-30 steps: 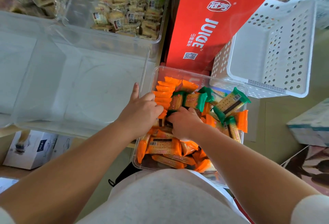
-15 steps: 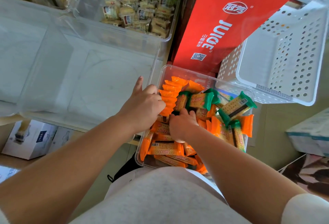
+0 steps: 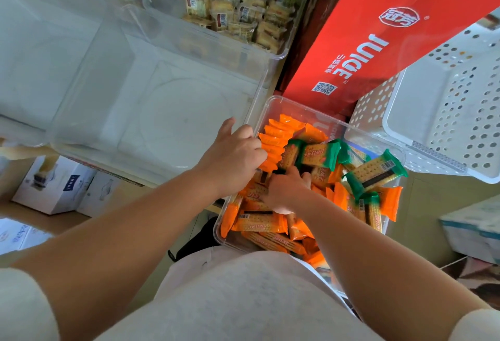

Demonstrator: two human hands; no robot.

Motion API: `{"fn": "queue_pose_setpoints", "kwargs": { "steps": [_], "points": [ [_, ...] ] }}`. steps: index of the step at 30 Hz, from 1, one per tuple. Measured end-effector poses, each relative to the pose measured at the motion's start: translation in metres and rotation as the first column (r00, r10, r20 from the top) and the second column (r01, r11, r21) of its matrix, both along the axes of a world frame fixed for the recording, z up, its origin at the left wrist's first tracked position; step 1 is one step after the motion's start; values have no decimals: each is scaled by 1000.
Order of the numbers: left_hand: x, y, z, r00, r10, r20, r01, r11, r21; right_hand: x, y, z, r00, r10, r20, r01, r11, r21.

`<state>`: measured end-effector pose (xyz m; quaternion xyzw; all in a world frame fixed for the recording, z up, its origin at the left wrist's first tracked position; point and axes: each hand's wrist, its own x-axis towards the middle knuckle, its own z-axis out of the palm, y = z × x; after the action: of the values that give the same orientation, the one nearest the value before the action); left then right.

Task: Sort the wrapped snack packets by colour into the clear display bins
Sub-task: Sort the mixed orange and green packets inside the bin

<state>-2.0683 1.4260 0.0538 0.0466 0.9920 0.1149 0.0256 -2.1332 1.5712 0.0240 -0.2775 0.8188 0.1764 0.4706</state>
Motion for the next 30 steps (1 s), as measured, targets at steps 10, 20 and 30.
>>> {"fn": "queue_pose_setpoints", "kwargs": {
  "steps": [10,20,30],
  "points": [
    [-2,-9,8,1000,7,11,-9,985,174,-3,2,6,1000,-20,1,20,1000,-17],
    [-15,-6,25,989,-2,149,-16,993,117,-16,52,32,995,90,-38,-97,929,-358],
    [-11,15,21,995,-67,73,79,984,-163,-19,84,55,979,-191,-65,105,757,-645]
  ]
}}
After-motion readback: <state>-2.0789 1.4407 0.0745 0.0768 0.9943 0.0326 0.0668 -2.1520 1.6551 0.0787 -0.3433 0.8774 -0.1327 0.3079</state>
